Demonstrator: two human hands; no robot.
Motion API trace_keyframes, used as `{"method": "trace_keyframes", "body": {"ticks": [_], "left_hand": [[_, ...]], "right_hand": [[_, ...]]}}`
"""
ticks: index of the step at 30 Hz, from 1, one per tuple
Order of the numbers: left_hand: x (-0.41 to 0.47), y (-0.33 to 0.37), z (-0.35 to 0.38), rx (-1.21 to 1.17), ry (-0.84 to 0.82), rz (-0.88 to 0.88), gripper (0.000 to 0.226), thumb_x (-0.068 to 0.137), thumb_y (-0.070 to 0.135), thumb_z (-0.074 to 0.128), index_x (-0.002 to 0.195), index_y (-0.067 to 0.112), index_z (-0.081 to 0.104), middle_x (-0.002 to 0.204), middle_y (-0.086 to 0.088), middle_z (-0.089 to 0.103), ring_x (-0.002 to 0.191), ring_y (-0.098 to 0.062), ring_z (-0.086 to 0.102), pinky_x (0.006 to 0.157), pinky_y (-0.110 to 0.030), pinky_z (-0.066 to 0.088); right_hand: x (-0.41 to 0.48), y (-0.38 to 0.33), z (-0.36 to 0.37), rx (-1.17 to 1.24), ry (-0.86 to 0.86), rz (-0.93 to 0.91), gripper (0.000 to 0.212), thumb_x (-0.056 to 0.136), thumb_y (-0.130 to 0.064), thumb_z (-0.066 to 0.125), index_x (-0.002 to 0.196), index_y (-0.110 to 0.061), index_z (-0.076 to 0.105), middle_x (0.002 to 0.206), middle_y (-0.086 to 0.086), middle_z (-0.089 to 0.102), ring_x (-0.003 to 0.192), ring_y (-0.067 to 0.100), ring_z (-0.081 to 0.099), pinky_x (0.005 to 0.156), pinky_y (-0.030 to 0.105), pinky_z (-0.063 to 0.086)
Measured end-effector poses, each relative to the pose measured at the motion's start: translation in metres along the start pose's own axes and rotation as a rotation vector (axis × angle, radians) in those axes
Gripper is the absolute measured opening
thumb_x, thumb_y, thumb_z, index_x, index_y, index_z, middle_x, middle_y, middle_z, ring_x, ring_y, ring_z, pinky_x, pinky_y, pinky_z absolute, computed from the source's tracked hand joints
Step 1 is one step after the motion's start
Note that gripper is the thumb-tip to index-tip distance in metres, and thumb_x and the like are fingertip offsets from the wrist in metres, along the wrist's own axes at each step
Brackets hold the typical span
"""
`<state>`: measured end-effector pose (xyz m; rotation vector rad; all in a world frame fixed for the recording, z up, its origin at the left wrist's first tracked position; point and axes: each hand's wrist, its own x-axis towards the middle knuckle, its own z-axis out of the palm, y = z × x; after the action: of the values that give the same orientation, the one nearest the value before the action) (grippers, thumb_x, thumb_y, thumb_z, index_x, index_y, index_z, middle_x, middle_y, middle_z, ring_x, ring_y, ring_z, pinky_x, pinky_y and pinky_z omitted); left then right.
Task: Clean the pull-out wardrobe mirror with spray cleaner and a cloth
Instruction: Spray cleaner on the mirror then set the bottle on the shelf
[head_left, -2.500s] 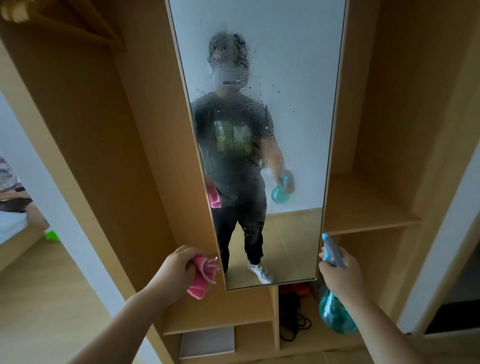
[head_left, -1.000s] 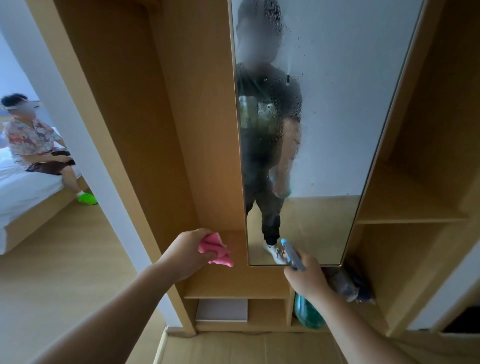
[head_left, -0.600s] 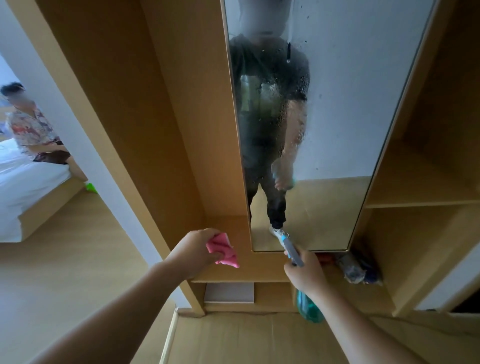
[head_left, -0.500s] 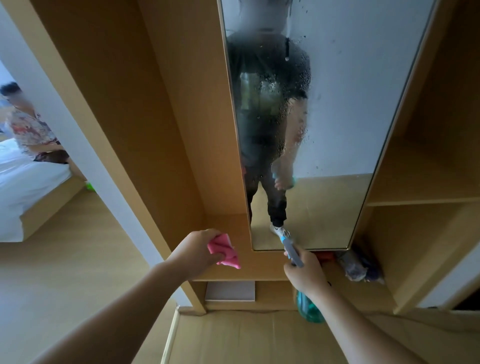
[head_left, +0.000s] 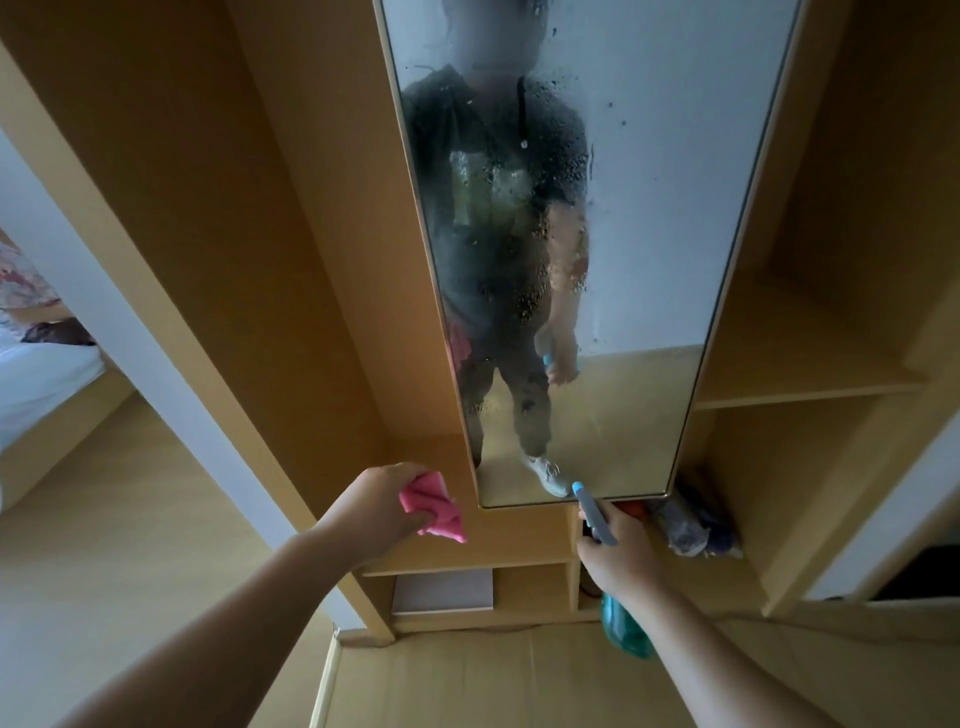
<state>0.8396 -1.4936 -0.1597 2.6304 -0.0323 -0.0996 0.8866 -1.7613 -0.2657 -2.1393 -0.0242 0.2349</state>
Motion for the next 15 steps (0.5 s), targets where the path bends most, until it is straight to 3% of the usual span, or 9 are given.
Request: {"method": "trace_keyframes", "body": {"ticks": [4,10,13,15], "left_hand": [[0.004,0.012,0.003,0.004,-0.013,0.013,0.020,0.084,0.021,0.072,0.096,0.034,0.065,0.092,0.022,0.065,0.088,0.005,0.061,0.083,-0.021,0.054],[0.011,0.032,0.007,0.022,-0.019,0.060,0.024,0.085,0.021,0.071,0.091,0.041,0.059,0.087,0.027,0.061,0.082,0.011,0.057,0.070,-0.007,0.046],[0.017,0.038,0.010,0.022,-0.025,0.059,0.027,0.084,0.022,0.072,0.093,0.043,0.058,0.089,0.027,0.061,0.084,0.010,0.057,0.070,-0.009,0.044],[0.020,0.042,0.012,-0.011,-0.029,0.041,0.024,0.084,0.020,0.073,0.096,0.038,0.063,0.090,0.023,0.064,0.085,0.008,0.059,0.070,-0.011,0.046]], "right_hand": [[-0.002,0.008,-0.013,0.012,0.054,0.020,0.027,0.088,-0.003,0.055,0.103,-0.025,0.054,0.085,-0.007,0.058,0.074,0.000,0.054,0.053,0.009,0.034],[-0.003,0.020,-0.032,-0.066,0.125,0.056,0.031,0.084,-0.007,0.057,0.073,-0.034,0.047,0.067,-0.007,0.056,0.061,0.010,0.056,0.054,0.020,0.044],[-0.003,0.026,-0.043,-0.048,0.170,0.104,0.022,0.083,-0.010,0.058,0.085,-0.032,0.054,0.076,-0.008,0.061,0.071,0.016,0.062,0.065,0.032,0.054],[-0.002,0.030,-0.050,-0.008,0.182,0.140,0.027,0.083,-0.008,0.057,0.100,-0.030,0.055,0.081,-0.007,0.060,0.074,0.018,0.063,0.065,0.030,0.052]]}}
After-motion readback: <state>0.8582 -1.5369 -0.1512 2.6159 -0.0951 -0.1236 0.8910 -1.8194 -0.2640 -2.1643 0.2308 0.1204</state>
